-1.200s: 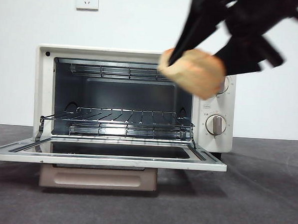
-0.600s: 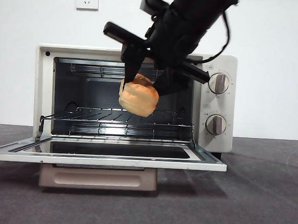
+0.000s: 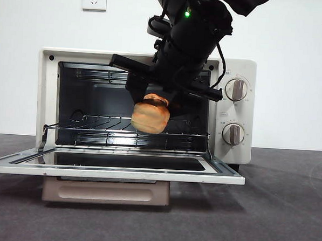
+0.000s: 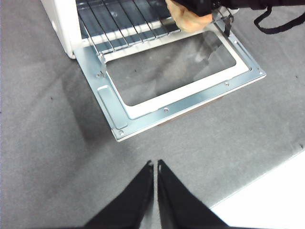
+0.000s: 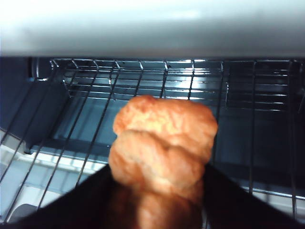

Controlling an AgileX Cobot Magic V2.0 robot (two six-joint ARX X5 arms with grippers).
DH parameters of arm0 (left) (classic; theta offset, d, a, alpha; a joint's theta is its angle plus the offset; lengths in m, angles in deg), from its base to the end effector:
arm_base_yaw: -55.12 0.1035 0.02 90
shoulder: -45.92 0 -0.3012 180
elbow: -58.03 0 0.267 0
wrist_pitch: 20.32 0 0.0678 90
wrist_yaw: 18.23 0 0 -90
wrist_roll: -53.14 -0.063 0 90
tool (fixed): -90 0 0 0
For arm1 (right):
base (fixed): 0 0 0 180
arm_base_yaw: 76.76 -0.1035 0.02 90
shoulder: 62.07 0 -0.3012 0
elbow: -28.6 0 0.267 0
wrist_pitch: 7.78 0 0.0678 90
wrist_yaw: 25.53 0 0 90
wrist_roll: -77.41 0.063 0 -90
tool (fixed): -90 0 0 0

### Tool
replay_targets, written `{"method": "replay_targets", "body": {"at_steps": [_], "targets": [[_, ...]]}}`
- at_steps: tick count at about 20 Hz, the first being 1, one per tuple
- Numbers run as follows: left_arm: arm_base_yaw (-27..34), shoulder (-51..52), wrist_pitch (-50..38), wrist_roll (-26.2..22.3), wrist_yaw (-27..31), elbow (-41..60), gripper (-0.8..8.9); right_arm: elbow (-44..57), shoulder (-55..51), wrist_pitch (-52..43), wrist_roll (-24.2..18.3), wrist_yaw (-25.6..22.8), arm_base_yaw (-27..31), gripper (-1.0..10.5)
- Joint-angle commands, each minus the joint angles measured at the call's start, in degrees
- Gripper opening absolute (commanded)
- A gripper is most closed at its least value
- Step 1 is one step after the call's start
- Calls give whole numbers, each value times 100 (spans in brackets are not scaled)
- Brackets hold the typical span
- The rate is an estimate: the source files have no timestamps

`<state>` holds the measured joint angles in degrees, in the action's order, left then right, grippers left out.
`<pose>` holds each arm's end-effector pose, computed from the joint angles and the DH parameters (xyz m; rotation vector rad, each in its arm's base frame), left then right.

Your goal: The left arm flap open the oven, the right arm pick bread and place it into oven, the left arm flap close the oven

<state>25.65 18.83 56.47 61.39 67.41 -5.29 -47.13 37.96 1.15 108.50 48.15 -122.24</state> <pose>0.0555 -0.0369 0.3135 0.0219 0.7388 -0.5129 0.3093 0.2893 0.2199 0.2191 0.6159 0.3410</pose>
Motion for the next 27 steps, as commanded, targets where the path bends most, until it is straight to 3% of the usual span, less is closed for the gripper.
{"method": "replay_targets", "body": {"at_steps": [1,4,10,17,27], "targets": [[-22,-9,-28,-70,4,-39,16,-114,149,-22,48,-46,-48,325],[-22,-9,-28,-68,4,-39,16,-114,140,-22,39,-22,-55,385],[-22,-9,-7,-68,4,-39,16,-114,-68,46,33,-20,-59,393],[-22,-9,-15,-70,4,-39,16,-114,-883,835,-57,138,-157,393],[-22,-9,-380,48,7,-39,16,-114,-2601,2594,-1226,1019,-367,393]]}}
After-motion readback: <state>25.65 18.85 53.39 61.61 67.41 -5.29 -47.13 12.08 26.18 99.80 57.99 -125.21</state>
